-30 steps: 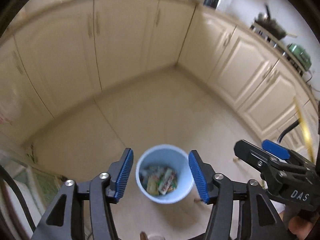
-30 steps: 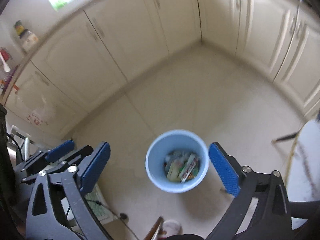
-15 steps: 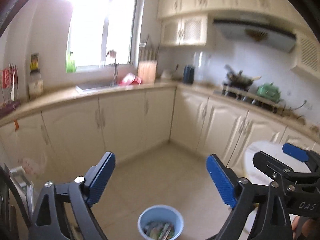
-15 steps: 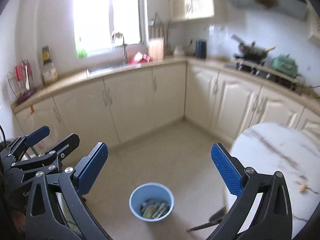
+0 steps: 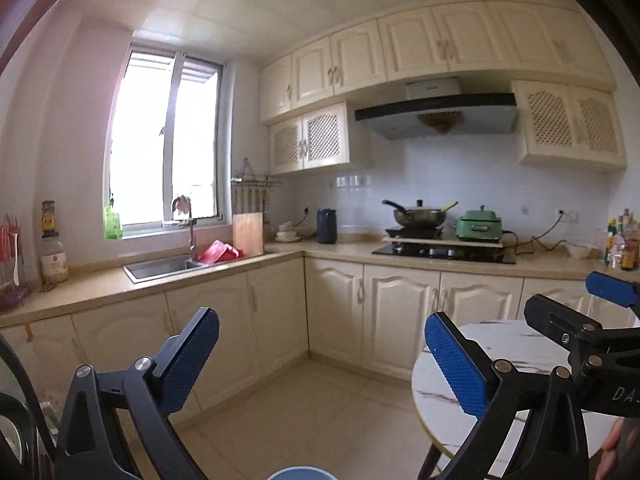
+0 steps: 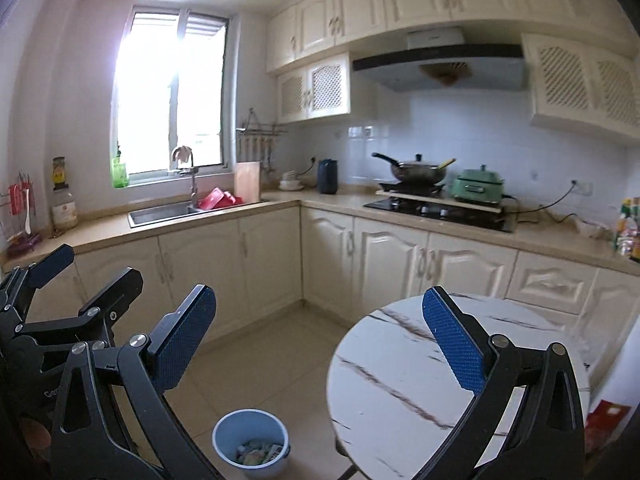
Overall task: Collect trash
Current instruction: 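Move both tools back toward the table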
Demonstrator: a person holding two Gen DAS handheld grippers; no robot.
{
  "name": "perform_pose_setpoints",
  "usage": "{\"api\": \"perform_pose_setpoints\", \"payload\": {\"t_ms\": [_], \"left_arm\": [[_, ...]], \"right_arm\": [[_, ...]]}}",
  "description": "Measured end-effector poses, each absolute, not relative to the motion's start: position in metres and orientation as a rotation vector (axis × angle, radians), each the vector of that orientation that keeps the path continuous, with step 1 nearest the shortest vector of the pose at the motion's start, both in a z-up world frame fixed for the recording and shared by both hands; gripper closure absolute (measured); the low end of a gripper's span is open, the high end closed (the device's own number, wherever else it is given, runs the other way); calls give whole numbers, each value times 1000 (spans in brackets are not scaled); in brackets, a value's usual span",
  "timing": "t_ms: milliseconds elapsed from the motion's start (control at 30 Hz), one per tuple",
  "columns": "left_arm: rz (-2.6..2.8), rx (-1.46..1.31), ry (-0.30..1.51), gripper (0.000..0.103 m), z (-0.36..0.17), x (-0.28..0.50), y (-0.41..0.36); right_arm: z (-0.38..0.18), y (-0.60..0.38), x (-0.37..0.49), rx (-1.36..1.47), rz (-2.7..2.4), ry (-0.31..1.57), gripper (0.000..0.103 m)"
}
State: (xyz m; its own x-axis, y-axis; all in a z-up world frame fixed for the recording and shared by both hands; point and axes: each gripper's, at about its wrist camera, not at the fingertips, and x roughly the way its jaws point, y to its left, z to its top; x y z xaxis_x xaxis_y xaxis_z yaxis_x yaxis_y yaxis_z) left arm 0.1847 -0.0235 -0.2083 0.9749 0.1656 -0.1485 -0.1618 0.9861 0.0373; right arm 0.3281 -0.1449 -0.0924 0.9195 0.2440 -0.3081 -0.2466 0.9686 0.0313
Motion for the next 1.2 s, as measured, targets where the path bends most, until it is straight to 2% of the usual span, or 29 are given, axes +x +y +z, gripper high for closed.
{"api": "perform_pose_setpoints", "payload": {"t_ms": [133, 267, 567, 733, 1000, 1200], "left_arm": [[155, 36, 134, 1, -203, 147, -12], [176, 34, 108, 1, -188, 146, -4], [186, 45, 164, 1, -196, 205, -13], [157, 15, 263, 1, -204, 257, -11], [135, -52, 444, 1, -225, 340, 9], [188, -109, 645, 1, -248, 427, 52]], "right_arm": [[-89, -159, 321, -11, 229, 297, 0], [-85, -167, 322, -6, 235, 284, 0], [-102, -171, 350, -5, 235, 303, 0], [-121, -201, 377, 8, 174, 362, 0], [-175, -290, 431, 15, -36, 542, 0], [-254, -345, 485, 92, -126, 817, 0]]}}
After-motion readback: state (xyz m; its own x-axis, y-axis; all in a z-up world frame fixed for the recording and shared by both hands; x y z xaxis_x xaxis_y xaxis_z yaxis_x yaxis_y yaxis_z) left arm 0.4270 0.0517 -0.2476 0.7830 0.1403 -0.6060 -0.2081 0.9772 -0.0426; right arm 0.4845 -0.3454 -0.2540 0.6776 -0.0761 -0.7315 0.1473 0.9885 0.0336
